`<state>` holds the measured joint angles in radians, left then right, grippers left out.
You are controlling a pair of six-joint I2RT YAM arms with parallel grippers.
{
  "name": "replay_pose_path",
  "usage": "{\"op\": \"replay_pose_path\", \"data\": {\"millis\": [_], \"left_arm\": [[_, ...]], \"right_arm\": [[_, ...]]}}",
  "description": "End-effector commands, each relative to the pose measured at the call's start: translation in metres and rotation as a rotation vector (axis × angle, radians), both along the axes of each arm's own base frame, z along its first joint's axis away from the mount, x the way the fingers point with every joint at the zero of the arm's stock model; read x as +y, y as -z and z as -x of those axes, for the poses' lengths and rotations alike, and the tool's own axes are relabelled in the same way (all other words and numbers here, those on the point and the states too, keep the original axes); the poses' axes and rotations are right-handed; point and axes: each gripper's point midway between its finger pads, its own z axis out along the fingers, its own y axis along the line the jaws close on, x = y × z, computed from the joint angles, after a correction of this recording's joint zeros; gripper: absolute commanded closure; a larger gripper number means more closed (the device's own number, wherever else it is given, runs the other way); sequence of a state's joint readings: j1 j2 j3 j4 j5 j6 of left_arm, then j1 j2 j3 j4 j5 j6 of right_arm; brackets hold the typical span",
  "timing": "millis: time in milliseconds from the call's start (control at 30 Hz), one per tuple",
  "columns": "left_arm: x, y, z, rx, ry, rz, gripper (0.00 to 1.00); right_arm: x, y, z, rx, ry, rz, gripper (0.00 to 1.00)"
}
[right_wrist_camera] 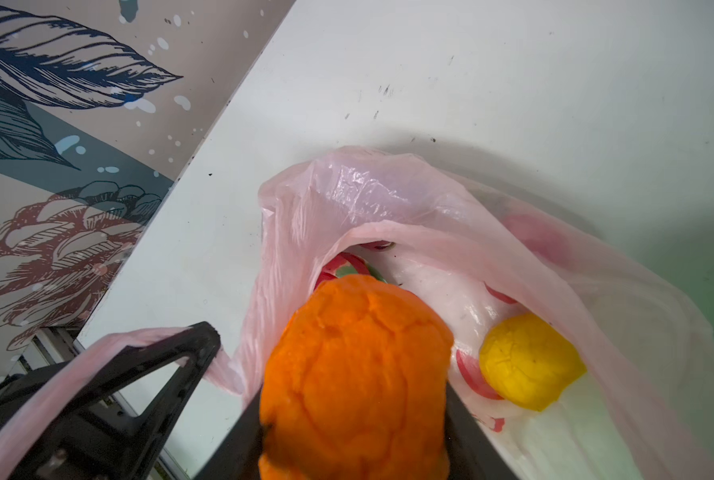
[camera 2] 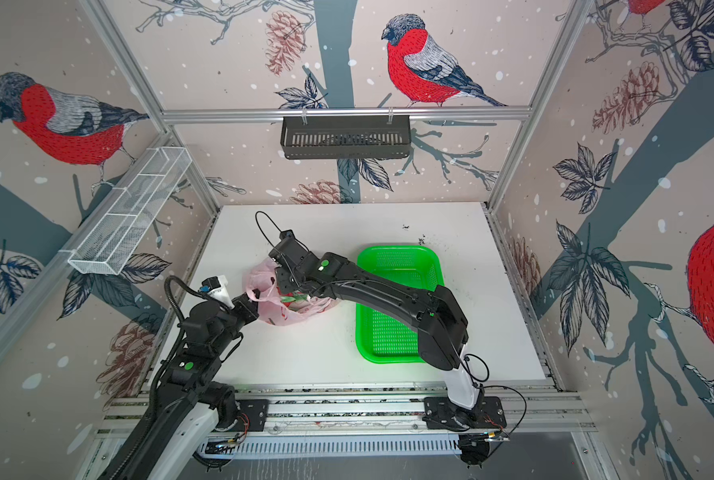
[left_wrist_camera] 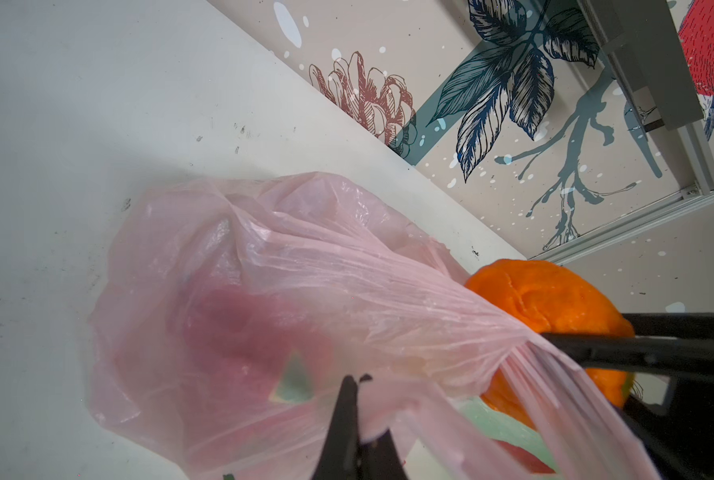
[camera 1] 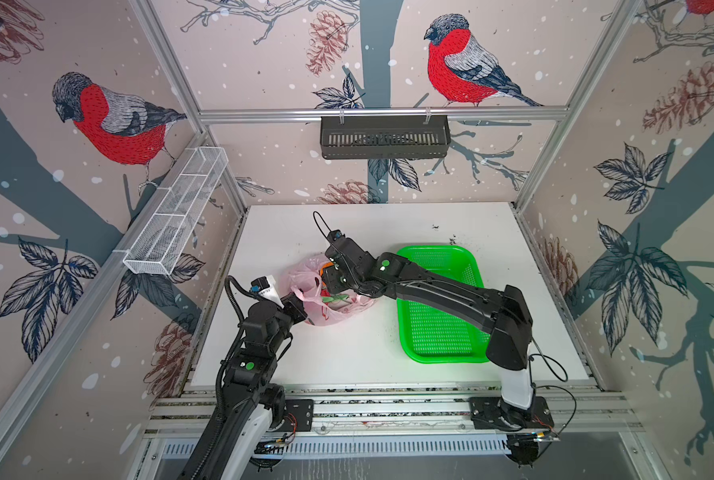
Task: Untie the knot of the plastic bag and take out the fruit
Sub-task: 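Lift the orange out of the bag with the right gripper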
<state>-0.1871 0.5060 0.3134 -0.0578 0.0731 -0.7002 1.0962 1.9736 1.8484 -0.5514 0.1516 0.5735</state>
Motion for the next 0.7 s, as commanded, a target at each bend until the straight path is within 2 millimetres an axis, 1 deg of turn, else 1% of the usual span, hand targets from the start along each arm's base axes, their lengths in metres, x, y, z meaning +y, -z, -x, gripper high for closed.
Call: {"op": "replay_pose_path", "data": {"millis": [0, 167, 367, 500, 667], "left_arm": [[0.002, -0.01, -0.004, -0.047, -0.008, -0.008, 1.0], [0.002, -0.011, -0.003, -0.052, -0.01, -0.018, 1.0], [0.002, -0.012, -0.003, -0.057, -0.002, -0.028, 1.0], [0.002, -0.012, -0.003, -0.055, 0.003, -0.039, 1.0], [0.001, -0.012, -0.002, -0.054, 0.008, -0.047, 1.0]], "right_arm": [[-0.003, -0.014, -0.002, -0.033, -0.002, -0.008, 0.8], [-0.008, -0.023, -0.004, -0.045, 0.003, -0.018, 0.8], [-0.015, -0.043, -0.013, -0.087, 0.026, -0.048, 0.81], [-0.015, -0.058, -0.02, -0.121, 0.036, -0.086, 0.81], [-0.016, -0.07, -0.029, -0.15, 0.048, -0.124, 0.81]]}}
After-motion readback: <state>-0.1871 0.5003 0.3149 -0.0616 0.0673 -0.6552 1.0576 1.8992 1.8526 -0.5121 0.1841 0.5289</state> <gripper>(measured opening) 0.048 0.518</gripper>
